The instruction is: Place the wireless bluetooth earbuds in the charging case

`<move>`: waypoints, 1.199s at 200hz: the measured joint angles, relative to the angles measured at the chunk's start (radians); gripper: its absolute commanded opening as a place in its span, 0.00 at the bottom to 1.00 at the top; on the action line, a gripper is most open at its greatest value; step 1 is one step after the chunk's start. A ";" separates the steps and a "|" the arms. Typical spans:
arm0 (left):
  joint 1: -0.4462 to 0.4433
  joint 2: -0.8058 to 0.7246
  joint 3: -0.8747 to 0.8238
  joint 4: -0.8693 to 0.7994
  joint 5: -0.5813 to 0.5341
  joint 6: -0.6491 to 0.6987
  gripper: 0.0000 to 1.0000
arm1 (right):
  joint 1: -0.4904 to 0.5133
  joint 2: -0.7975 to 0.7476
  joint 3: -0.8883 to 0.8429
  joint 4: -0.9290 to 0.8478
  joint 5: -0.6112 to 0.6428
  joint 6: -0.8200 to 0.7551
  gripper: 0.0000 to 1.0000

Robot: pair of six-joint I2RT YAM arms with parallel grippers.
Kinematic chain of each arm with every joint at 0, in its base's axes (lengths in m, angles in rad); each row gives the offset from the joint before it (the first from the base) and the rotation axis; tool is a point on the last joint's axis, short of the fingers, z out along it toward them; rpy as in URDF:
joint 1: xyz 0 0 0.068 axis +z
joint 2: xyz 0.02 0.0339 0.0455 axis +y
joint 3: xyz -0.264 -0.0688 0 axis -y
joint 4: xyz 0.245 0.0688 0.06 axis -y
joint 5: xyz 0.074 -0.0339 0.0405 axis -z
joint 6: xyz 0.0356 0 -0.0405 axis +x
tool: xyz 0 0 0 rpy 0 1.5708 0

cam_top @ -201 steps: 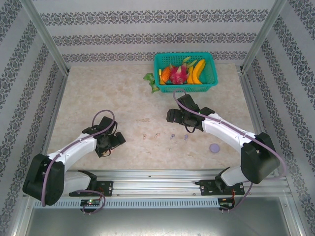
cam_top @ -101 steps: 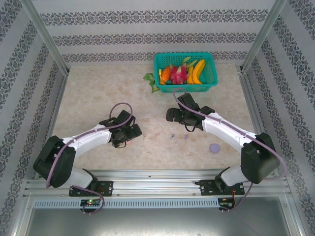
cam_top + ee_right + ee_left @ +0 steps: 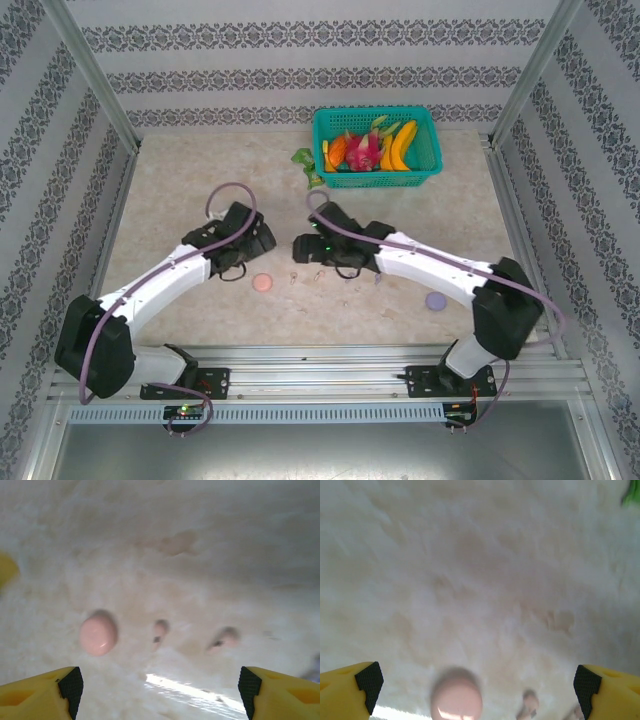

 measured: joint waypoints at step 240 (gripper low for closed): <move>0.430 -0.072 0.074 -0.024 -0.018 0.129 1.00 | 0.236 0.420 0.268 0.022 -0.181 0.119 0.81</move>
